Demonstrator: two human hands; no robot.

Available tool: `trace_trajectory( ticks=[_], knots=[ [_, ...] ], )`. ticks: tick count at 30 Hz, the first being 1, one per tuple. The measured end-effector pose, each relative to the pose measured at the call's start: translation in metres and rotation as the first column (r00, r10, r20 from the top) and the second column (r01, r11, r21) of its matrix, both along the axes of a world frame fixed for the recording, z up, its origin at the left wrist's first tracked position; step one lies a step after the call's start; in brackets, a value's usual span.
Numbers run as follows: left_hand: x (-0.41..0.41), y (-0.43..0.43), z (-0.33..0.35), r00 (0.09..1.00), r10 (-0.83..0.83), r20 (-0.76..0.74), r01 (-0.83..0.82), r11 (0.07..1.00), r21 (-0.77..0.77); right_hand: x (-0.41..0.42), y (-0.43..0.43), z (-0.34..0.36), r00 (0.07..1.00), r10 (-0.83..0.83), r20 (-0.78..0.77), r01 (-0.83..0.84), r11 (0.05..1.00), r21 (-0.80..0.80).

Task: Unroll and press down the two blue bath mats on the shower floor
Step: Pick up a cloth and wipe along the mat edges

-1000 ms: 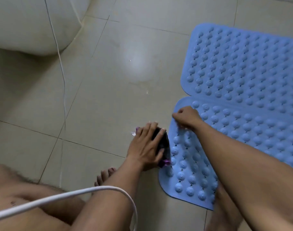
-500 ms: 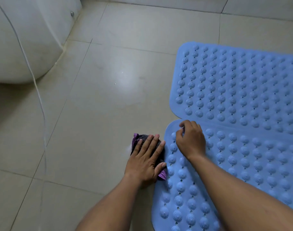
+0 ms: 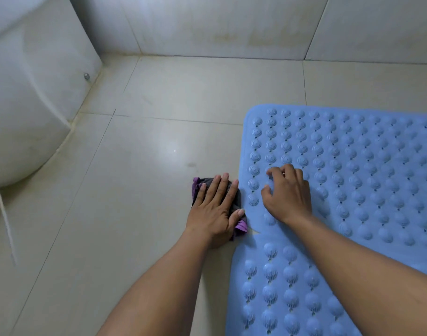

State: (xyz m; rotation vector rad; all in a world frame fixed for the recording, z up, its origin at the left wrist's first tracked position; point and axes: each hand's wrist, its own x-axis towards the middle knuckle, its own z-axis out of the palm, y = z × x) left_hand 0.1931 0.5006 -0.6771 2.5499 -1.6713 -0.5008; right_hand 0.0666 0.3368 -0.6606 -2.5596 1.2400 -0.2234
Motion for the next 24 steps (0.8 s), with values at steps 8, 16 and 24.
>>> trace_trajectory(
  ticks=[8,16,24],
  knots=[
    [-0.014,-0.005,-0.012,0.972,0.212,0.106,-0.197,0.971,-0.134,0.034,-0.088,-0.01,0.999,-0.02,-0.032,0.019,0.999,-0.03],
    [0.085,-0.124,0.0,0.975,0.222,0.02,-0.222,0.975,0.015,0.028,-0.075,-0.036,0.998,-0.043,0.047,0.052,0.975,-0.215],
    [0.062,-0.172,0.026,0.867,0.497,0.016,-0.497,0.867,0.01,0.028,-0.078,-0.028,0.998,-0.06,0.017,0.062,0.99,-0.125]
  ],
)
